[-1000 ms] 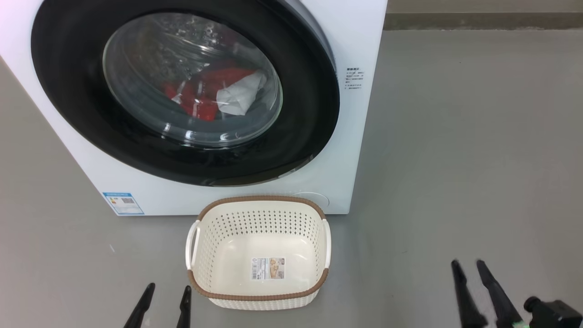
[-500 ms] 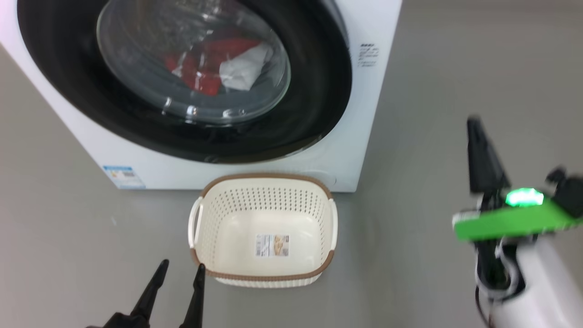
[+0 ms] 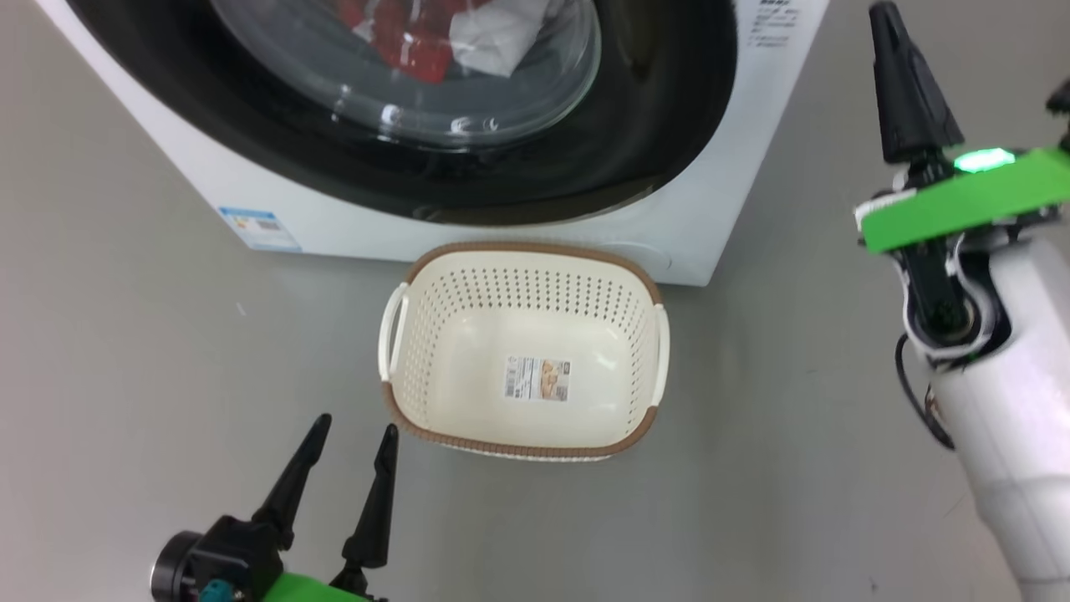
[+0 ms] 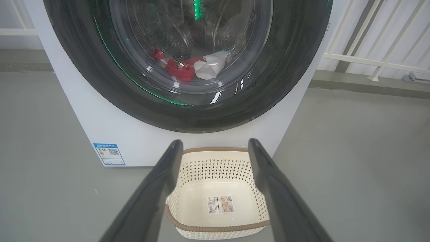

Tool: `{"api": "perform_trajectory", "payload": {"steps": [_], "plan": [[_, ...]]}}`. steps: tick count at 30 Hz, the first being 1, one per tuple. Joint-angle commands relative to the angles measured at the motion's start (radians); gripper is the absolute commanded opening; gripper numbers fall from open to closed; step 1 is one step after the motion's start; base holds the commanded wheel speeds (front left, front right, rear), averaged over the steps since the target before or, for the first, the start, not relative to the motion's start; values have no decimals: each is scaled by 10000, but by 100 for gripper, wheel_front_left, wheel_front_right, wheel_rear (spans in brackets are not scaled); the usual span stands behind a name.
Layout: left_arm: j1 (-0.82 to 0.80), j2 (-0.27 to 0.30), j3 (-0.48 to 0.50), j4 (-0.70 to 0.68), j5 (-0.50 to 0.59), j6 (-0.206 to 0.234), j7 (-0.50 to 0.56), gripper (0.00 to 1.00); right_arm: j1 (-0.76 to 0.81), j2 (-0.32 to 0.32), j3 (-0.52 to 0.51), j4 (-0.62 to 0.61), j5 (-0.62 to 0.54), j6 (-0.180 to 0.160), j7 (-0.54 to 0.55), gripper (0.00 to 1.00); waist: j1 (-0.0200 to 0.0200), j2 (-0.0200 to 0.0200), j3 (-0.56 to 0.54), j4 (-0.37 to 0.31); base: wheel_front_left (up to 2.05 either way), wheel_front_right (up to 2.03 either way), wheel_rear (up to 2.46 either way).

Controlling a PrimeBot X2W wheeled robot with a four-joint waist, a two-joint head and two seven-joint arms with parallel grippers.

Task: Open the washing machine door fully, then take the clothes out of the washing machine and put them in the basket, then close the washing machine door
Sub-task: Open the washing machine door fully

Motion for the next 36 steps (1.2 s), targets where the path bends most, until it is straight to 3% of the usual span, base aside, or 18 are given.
{"api": "perform_trajectory", "payload": {"steps": [1, 9, 20, 29, 36], "plan": [[-286, 177, 271, -190, -68, -55, -122, 100, -337, -11, 236, -166, 293, 8, 144, 0, 0, 0, 446, 345, 0, 0, 0], [-756, 232, 88, -122, -241, -55, -122, 100, -1794, -548, 847, 407, 2533, 8, 1983, 0, 0, 0, 992, 576, 0, 0, 0], [-1137, 249, -26, -34, -396, -55, -122, 100, -3271, -990, 446, 934, 5770, 8, 4845, 0, 0, 0, 1528, 717, 0, 0, 0], [-1349, 254, -200, 12, -508, -55, -122, 100, -4298, -1073, 704, 2270, 6453, 8, 6644, 0, 0, 0, 1811, 878, 0, 0, 0], [-1376, 240, -254, 72, -561, -55, -122, 100, -4838, -929, 858, 2935, 6540, 8, 7178, 0, 0, 0, 1831, 971, 0, 0, 0]]}}
